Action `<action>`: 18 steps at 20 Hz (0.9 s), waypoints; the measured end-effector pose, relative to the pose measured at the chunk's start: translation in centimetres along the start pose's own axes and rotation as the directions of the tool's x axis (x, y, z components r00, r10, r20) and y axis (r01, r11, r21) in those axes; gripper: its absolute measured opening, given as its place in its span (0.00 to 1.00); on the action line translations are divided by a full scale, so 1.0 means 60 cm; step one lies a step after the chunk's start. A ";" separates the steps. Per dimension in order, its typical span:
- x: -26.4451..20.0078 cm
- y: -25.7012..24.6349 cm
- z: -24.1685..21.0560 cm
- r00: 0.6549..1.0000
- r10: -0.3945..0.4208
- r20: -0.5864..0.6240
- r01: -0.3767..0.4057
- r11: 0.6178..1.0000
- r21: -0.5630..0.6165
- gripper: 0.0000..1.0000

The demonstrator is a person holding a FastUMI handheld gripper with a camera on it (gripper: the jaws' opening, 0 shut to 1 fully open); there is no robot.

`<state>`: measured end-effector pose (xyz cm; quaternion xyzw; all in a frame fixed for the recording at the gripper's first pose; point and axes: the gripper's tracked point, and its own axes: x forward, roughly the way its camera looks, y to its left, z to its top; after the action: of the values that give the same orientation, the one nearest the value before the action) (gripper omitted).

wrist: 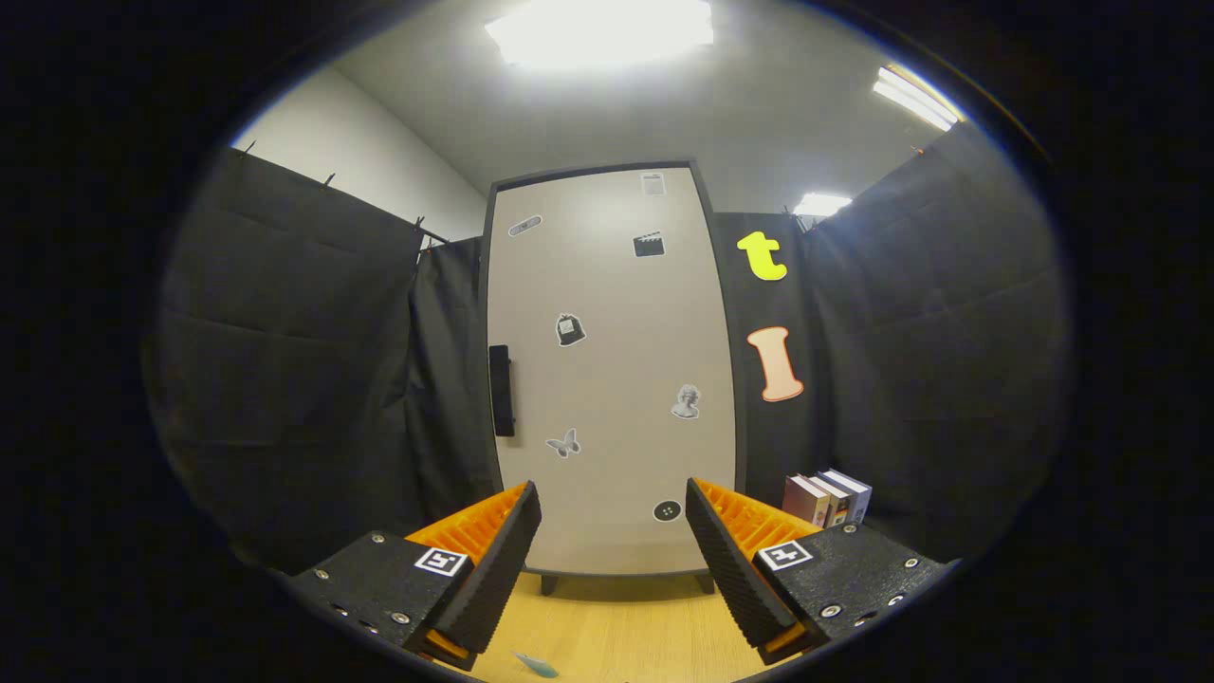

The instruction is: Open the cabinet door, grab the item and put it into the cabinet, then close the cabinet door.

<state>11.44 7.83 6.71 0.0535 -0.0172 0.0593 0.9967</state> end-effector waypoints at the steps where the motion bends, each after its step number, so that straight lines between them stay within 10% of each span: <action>1: 0.024 0.011 0.012 1.000 0.010 0.009 -0.010 1.000 0.002 0.95; 18: 0.355 0.196 0.021 0.985 0.151 -0.083 -0.146 0.987 0.064 0.91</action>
<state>31.11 21.80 10.07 0.0782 0.0244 0.1363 0.9873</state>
